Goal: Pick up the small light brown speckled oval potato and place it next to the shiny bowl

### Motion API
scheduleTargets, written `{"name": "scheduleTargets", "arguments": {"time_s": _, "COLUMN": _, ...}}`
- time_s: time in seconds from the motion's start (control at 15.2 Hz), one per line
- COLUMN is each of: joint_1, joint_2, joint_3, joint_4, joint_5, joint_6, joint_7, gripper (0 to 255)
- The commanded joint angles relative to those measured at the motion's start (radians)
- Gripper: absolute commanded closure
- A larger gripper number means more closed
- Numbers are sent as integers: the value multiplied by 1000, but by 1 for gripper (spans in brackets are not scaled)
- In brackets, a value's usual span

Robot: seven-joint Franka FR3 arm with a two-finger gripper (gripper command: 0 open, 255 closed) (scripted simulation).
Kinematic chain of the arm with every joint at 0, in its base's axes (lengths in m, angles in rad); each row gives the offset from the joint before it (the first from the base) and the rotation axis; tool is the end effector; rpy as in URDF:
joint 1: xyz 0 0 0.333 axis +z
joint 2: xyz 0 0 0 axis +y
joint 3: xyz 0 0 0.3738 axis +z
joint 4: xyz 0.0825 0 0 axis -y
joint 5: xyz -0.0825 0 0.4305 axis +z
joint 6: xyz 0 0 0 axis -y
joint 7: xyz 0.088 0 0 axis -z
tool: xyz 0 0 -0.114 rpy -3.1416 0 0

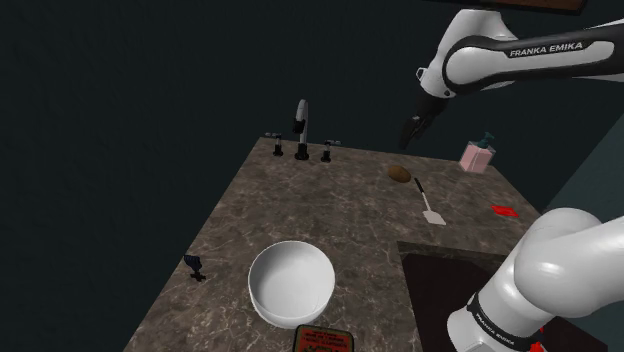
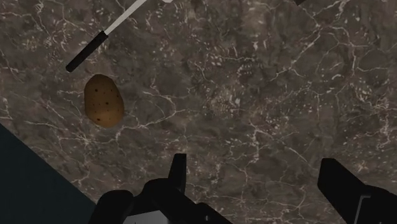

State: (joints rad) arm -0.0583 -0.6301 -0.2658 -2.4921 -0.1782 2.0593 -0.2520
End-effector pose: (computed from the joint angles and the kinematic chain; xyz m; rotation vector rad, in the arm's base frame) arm 0.3686 -0.1478 0.5347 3.0721 0.0496 0.2706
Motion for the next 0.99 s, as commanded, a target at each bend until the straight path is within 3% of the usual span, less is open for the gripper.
{"name": "scheduleTargets", "arguments": {"time_s": 0.0, "joint_1": -5, "joint_2": 43, "joint_3": -51, "joint_4": -4, "joint_5": -3, "joint_6": 51, "joint_7": -53, "gripper": 0}}
{"name": "scheduleTargets", "arguments": {"time_s": 0.53, "joint_1": 27, "joint_2": 297, "joint_3": -255, "joint_4": 52, "joint_5": 77, "joint_6": 241, "joint_7": -284, "gripper": 0}}
{"name": "scheduleTargets", "arguments": {"time_s": 0.73, "joint_1": 55, "joint_2": 417, "joint_3": -333, "joint_4": 97, "joint_5": 163, "joint_6": 297, "joint_7": -402, "gripper": 0}}
{"name": "scheduleTargets", "arguments": {"time_s": 0.92, "joint_1": 78, "joint_2": 553, "joint_3": -399, "joint_4": 156, "joint_5": 295, "joint_6": 336, "joint_7": -547, "gripper": 0}}
